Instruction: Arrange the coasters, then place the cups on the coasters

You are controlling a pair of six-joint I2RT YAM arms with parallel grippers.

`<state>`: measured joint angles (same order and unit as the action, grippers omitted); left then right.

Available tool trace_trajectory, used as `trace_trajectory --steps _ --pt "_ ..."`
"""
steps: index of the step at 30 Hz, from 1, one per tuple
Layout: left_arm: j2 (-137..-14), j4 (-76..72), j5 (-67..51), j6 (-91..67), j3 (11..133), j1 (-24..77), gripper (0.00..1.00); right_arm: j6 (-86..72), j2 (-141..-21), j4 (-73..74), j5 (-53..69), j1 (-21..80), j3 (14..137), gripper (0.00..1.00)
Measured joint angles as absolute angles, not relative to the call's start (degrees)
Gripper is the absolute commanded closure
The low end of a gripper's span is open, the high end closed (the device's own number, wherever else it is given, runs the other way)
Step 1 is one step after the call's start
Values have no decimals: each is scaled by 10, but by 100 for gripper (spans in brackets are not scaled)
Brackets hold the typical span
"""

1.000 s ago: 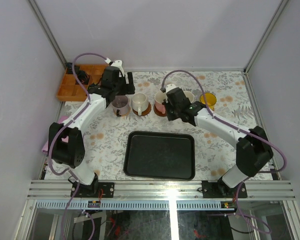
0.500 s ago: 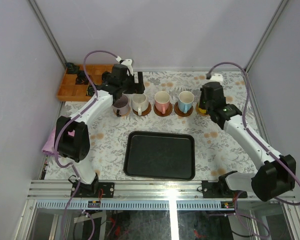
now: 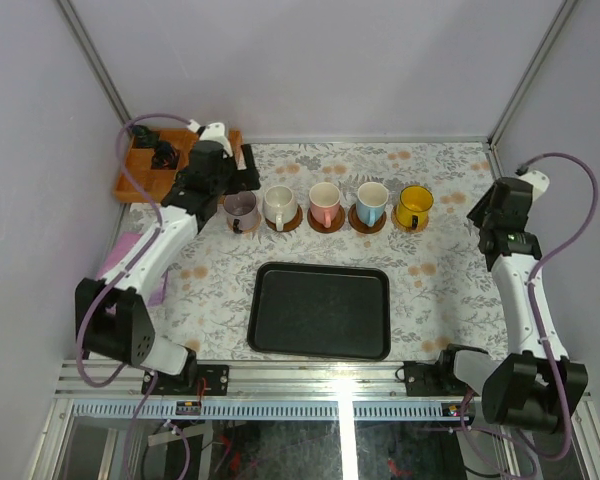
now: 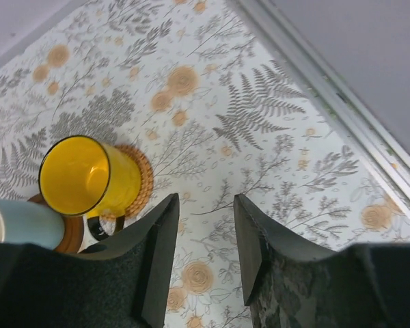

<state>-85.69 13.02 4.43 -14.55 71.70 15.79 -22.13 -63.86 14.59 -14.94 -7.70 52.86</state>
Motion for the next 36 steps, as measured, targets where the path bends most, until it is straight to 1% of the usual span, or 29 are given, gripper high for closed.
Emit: trace_trajectory --steps 2,5,9,15,19,22,30,36 --pt "-821 127 71 -157 685 145 0 -229 -622 145 -146 -100 521 51" --pt "-765 130 112 -172 644 128 0 -245 -601 145 -140 -126 510 44" --pt "-678 142 163 -195 596 95 0 -267 -571 145 -135 -154 490 39" --pt "-612 216 231 -223 582 67 0 -283 -560 154 -135 -167 486 33" --pt "-609 305 271 -245 582 65 0 -284 -536 161 -140 -167 486 32" --pt "-597 343 274 -251 574 63 0 -283 -513 160 -141 -167 486 32" --pt "-515 365 264 -258 541 63 0 -276 -514 161 -145 -167 493 31" --pt "-519 398 316 -298 552 63 0 -274 -513 161 -145 -167 494 29"
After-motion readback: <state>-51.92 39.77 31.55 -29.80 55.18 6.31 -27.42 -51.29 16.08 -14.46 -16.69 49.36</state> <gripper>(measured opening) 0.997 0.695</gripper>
